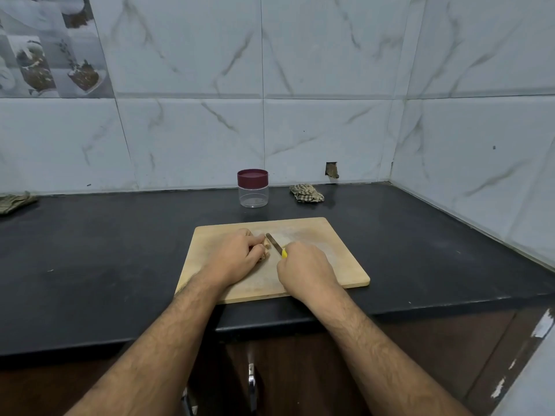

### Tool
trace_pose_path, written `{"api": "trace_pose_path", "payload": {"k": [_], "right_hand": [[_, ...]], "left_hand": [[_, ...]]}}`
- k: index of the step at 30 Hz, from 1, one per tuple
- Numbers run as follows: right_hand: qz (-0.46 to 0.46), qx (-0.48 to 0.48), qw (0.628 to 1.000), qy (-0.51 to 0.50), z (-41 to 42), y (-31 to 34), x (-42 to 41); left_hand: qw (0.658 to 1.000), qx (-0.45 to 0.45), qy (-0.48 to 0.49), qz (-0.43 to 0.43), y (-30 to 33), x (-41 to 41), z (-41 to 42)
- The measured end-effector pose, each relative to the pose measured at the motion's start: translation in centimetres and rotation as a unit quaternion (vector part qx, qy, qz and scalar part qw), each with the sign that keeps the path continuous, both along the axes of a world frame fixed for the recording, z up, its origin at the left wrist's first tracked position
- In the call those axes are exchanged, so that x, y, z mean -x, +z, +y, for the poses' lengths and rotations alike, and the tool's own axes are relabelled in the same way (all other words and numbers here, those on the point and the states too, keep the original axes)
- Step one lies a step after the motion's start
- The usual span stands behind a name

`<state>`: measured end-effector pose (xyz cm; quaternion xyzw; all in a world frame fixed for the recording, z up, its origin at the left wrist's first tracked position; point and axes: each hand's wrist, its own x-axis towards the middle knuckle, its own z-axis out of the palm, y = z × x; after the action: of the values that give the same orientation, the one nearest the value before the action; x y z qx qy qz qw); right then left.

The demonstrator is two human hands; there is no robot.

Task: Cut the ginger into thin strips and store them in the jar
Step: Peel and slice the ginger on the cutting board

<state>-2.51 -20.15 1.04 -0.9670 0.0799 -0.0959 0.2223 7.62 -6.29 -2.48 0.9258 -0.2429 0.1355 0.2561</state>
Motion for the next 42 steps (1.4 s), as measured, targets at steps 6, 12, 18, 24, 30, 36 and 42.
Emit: {"api": "trace_pose_path", "payload": {"k": [6,12,18,24,30,36,42], "right_hand": [[0.001,-0.003,1.000,0.004,-0.1,-0.1,-0.1],[0.012,0.009,1.000,0.000,0.5,0.1,-0.1],[0.017,0.030,0.999,0.007,1.3,1.0,0.5],[0.045,0.048,0.998,0.019,0.9,2.6,-0.1],[0.072,0.079,0.994,0.021,0.9,3.4,-0.7],[0.076,0.064,0.994,0.039,0.9,3.5,-0.7],[0.072,0.070,0.993,0.058,0.4,3.3,-0.5]], "left_hand": [[1.000,-0.001,-0.002,-0.003,0.1,0.0,-0.1],[1.000,-0.001,-0.003,-0.007,0.0,0.1,0.0],[1.000,0.005,-0.003,-0.006,-0.1,0.0,-0.1],[1.000,0.003,-0.004,-0.011,0.0,0.1,-0.2],[1.000,0.007,-0.005,-0.014,-0.2,-0.1,-0.2],[1.000,0.008,-0.013,-0.022,-0.5,-0.5,-0.1],[1.000,0.005,-0.008,-0.019,-0.5,-0.7,-0.1]]}}
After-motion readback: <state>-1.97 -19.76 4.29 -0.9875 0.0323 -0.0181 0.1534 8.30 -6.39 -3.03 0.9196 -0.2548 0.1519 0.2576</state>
